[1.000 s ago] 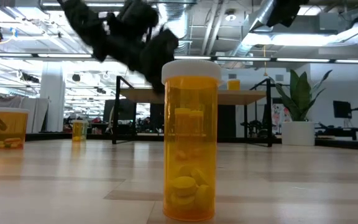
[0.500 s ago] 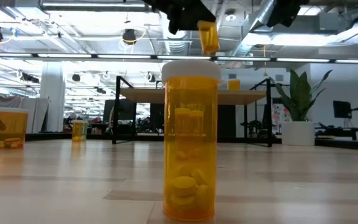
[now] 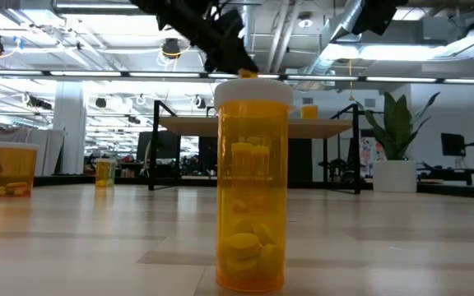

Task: Pick and place medicine bottles onto shelf by color
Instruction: Put the middle orange pill bottle on the shelf aligned with the other large orange pill bottle

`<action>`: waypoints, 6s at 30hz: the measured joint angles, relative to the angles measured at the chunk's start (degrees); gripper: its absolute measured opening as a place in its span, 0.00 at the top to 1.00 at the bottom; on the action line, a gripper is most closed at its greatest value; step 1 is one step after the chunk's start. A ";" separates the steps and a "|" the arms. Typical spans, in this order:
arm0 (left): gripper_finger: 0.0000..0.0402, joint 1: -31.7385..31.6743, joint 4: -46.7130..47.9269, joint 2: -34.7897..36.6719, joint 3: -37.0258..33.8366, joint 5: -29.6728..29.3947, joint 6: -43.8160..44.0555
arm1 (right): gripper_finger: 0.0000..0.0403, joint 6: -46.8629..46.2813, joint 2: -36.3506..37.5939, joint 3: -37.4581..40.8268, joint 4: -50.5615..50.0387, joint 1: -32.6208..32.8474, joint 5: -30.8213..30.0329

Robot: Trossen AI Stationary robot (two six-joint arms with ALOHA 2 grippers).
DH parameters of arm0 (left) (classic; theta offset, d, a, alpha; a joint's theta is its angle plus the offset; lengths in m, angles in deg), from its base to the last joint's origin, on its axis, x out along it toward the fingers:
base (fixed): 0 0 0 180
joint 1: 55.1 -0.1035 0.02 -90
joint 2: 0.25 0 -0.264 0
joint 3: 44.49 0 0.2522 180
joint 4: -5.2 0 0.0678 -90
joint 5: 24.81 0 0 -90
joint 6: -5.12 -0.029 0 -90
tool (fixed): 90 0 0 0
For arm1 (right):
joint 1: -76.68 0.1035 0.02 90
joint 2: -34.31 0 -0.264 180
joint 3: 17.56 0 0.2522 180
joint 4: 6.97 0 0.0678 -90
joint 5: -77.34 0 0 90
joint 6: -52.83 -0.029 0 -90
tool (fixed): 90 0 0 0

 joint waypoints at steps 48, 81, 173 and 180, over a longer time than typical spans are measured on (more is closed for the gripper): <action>0.28 -1.26 1.53 0.68 -3.41 2.17 2.33 | 0.98 -0.43 0.00 0.00 1.62 0.00 -0.02; 0.26 -0.49 0.88 39.80 -24.15 1.78 1.24 | 0.05 -20.72 -45.66 -41.66 5.51 -13.92 -3.82; 0.26 -0.76 1.09 39.43 -24.15 -0.74 6.43 | 0.47 -14.91 -27.80 -13.73 2.14 -25.26 -17.59; 0.26 -0.76 1.09 39.43 -24.15 -0.74 6.90 | 0.46 -14.87 -27.80 -13.73 1.64 -25.92 -17.57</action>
